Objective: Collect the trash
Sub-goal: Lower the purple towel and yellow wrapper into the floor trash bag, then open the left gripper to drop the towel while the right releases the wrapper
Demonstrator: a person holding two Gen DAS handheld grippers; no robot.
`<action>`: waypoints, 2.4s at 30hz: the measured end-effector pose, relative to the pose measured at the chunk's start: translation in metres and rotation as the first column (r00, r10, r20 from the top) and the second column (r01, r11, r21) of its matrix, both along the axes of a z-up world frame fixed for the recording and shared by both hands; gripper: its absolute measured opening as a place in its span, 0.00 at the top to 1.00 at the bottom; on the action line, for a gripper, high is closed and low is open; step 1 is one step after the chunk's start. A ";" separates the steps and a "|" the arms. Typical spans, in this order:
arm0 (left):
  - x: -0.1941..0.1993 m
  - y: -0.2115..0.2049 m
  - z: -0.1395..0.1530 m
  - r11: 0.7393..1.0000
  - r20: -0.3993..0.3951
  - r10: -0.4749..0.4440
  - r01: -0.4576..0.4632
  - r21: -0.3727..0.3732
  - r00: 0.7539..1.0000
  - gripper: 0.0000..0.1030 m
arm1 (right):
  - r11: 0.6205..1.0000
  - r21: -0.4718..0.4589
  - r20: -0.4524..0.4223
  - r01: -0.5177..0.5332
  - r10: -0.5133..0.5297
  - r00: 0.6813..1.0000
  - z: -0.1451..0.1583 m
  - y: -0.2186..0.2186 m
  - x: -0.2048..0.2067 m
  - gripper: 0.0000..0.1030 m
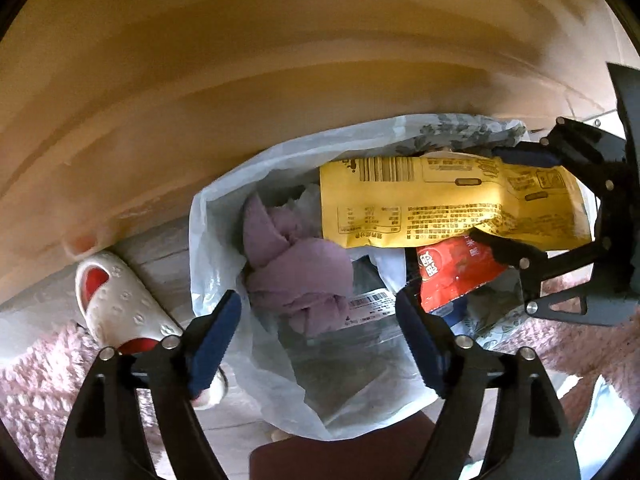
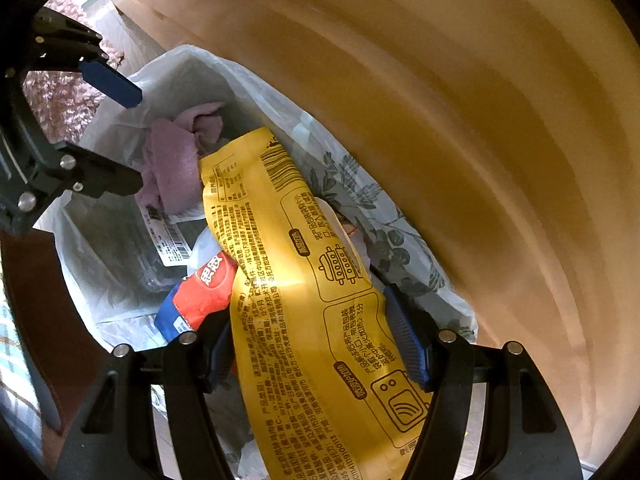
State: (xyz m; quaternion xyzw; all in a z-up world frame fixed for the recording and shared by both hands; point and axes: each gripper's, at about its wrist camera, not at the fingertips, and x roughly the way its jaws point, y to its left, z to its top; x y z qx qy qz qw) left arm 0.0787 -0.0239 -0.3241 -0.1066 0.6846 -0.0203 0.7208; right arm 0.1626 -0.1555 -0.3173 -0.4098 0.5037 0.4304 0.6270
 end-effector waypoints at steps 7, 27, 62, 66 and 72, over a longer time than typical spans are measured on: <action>0.006 -0.006 0.008 0.999 0.021 0.017 -0.018 0.048 1.000 0.14 | 1.000 0.013 -0.012 -0.011 0.011 1.000 -0.008 -0.007 0.008 0.37; 0.007 0.000 0.006 0.998 0.032 0.048 -0.050 0.044 0.998 0.14 | 0.999 0.046 0.035 -0.021 0.019 0.999 -0.044 -0.007 0.019 0.37; -0.015 0.018 0.047 0.995 0.177 0.098 -0.101 0.005 0.979 0.14 | 0.982 0.145 0.133 0.123 -0.142 0.981 0.088 -0.029 -0.038 0.18; -0.018 0.018 0.053 0.995 0.194 0.096 -0.100 0.010 0.976 0.13 | 0.976 0.162 0.131 0.144 -0.166 0.977 0.104 -0.030 -0.040 0.18; -0.023 0.019 0.063 0.995 0.227 0.100 -0.103 0.002 0.969 0.07 | 0.969 0.166 0.127 0.181 -0.203 0.971 0.109 -0.039 -0.045 0.13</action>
